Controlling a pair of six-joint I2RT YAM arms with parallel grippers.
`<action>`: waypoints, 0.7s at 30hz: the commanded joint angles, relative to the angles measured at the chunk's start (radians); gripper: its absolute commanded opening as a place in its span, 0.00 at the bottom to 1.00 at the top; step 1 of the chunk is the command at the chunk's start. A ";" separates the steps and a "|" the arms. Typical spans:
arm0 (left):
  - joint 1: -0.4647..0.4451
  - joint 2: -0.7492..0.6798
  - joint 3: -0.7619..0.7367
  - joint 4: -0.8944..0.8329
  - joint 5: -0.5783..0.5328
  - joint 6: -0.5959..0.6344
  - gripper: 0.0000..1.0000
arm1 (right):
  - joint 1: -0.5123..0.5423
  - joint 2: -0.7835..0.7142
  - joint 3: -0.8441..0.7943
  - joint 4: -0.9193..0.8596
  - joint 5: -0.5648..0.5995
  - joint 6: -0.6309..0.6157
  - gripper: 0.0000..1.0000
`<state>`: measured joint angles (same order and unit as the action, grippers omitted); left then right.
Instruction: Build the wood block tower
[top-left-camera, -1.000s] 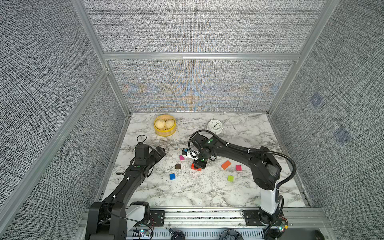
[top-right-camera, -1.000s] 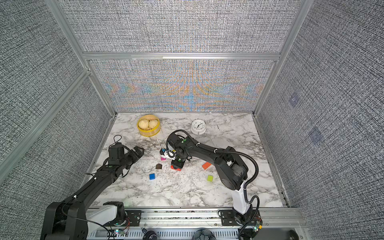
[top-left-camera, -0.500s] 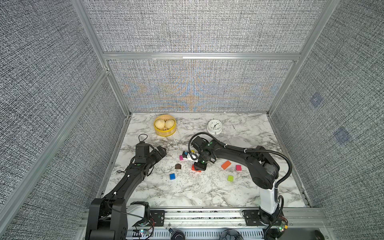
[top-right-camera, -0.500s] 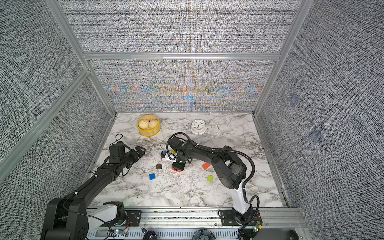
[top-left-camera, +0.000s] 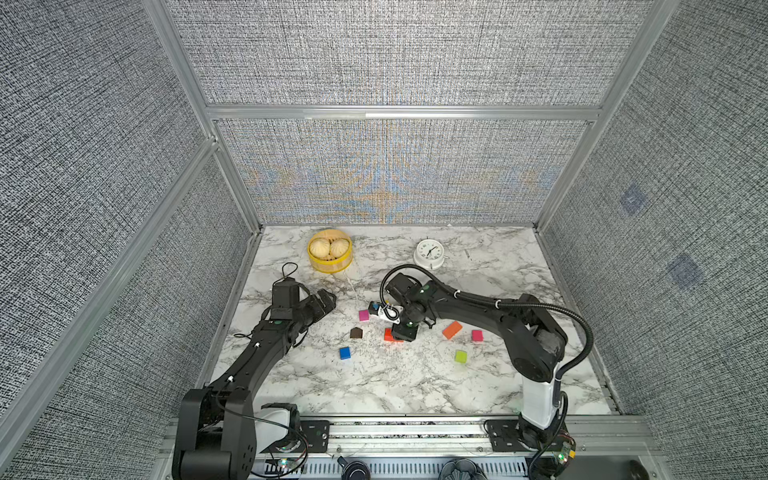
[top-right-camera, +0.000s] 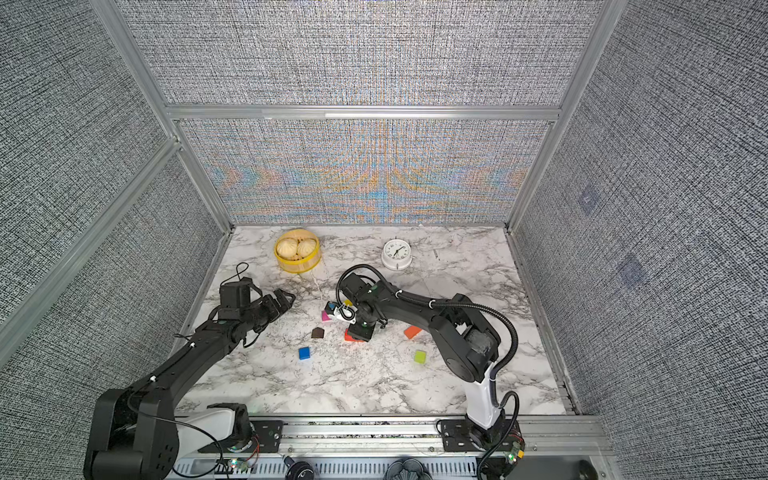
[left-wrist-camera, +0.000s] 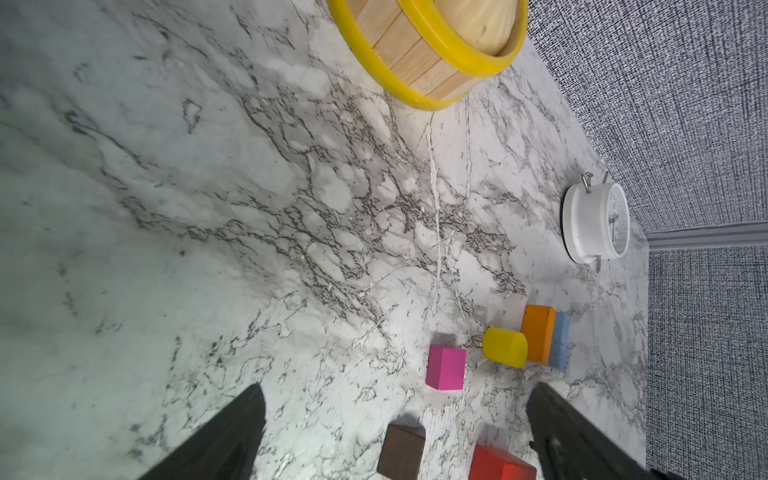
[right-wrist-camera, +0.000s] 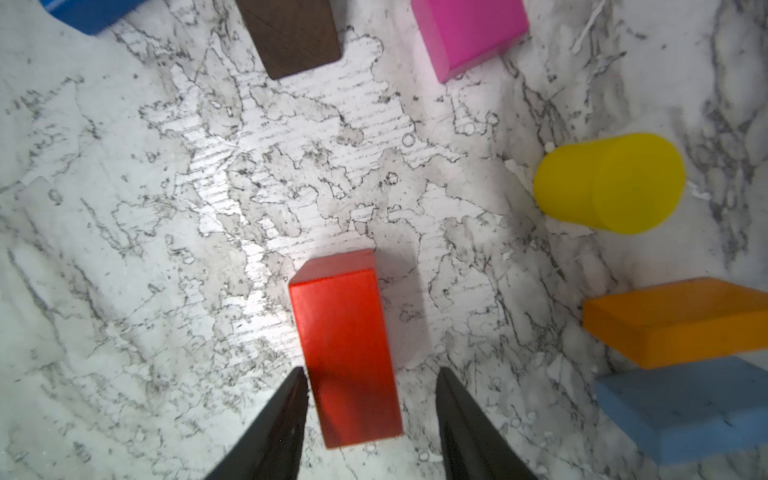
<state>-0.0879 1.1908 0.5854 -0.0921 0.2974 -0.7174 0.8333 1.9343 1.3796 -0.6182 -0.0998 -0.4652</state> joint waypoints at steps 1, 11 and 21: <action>-0.001 -0.008 0.009 -0.031 -0.004 0.023 0.99 | 0.000 -0.015 -0.010 -0.010 0.051 0.002 0.53; -0.129 -0.001 0.105 -0.134 -0.071 0.138 0.95 | -0.011 -0.106 -0.060 0.030 0.091 0.042 0.53; -0.344 0.049 0.249 -0.172 -0.103 0.315 0.99 | -0.077 -0.441 -0.337 0.315 0.136 0.320 0.53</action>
<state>-0.4046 1.2644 0.8238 -0.2787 0.2085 -0.5045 0.7765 1.5654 1.1049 -0.4385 0.0029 -0.2756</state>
